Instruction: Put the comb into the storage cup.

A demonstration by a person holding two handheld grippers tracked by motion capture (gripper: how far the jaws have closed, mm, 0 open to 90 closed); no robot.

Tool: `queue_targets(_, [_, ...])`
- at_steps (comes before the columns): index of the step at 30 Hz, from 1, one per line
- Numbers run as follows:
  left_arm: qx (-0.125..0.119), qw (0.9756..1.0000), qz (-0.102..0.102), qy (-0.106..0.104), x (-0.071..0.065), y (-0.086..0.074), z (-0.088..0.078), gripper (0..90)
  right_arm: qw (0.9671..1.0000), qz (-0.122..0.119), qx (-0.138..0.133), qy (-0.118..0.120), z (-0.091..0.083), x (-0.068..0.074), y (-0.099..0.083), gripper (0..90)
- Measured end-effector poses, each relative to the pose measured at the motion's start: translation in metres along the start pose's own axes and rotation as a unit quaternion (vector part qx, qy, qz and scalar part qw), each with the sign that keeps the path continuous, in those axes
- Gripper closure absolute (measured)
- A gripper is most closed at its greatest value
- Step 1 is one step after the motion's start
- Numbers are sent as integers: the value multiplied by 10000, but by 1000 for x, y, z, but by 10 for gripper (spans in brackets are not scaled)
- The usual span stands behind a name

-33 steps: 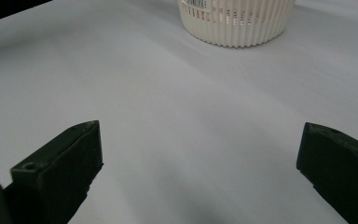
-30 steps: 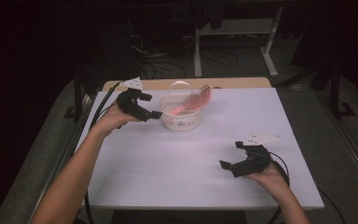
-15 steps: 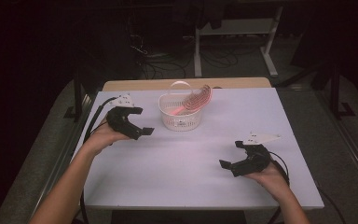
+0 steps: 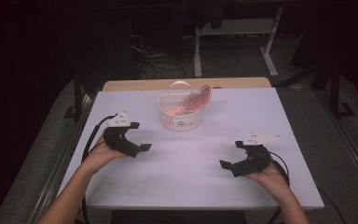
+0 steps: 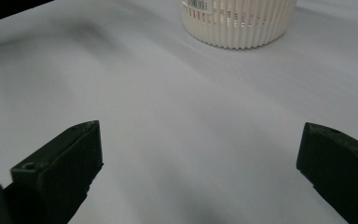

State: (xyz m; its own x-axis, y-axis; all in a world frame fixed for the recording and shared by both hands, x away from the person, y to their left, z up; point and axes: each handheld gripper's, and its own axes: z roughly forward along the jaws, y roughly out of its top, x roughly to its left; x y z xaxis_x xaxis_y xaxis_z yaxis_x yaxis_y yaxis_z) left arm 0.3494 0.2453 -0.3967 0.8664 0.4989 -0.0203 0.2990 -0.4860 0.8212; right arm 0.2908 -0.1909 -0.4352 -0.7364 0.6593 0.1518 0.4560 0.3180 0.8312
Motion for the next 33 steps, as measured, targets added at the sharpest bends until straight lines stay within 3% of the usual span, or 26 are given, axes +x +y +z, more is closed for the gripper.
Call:
queue_targets(15, [-220, 9996, -148, 73, -20, -37, -16, 0, 10000, -11, 53, -35, 0, -1, -1, 0])
queue_targets(26, [-292, 9995, -149, 46, -29, -56, -18, 0, 10000, -17, 62, -58, 0, -1, -2, 0])
queue_targets(33, [-221, 9997, -113, 56, -28, -57, -16, 0, 9999, -29, 84, -74, 0, -1, -3, 0])
